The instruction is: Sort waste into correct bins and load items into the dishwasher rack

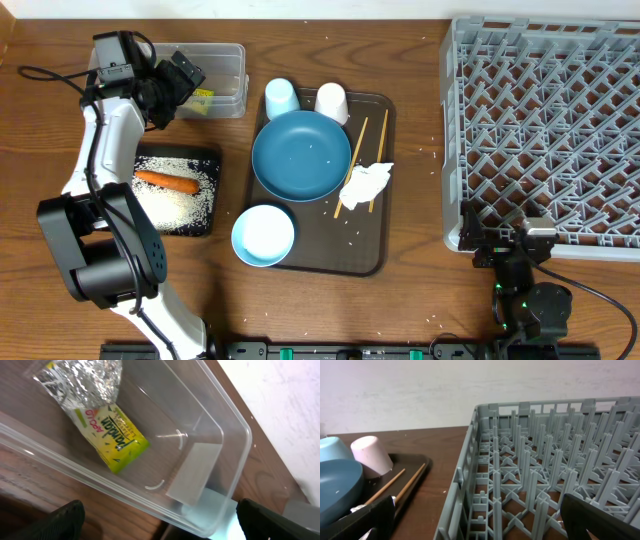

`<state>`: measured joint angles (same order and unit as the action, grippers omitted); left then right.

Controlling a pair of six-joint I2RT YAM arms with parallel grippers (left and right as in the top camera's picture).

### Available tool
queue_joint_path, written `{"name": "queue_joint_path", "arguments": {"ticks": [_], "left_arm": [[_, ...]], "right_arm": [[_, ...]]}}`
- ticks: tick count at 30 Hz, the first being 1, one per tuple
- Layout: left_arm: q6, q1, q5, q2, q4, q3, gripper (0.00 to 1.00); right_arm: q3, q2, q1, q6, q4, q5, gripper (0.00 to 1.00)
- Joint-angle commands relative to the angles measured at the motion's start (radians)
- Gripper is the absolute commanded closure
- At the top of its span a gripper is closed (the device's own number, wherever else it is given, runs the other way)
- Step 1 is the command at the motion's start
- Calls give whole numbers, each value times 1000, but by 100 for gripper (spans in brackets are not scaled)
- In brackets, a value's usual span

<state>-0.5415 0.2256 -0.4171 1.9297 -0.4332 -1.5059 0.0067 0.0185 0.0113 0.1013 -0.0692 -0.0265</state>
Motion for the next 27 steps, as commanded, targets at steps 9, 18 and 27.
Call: {"name": "queue_joint_path", "arguments": {"ticks": [9,18,27], "left_arm": [[14,-124,-340,-254,-34,-11,2],[261,-511,-197,-260,-323,-3,2],[260,-888,339,-153,-357,-3,2]], "right_arm": [[-1,-3,-17,-10,-3,0,1],[-1,-2,-17,-10,-3,0,1],[-1,1,-17,-10,-3,0,1]]}}
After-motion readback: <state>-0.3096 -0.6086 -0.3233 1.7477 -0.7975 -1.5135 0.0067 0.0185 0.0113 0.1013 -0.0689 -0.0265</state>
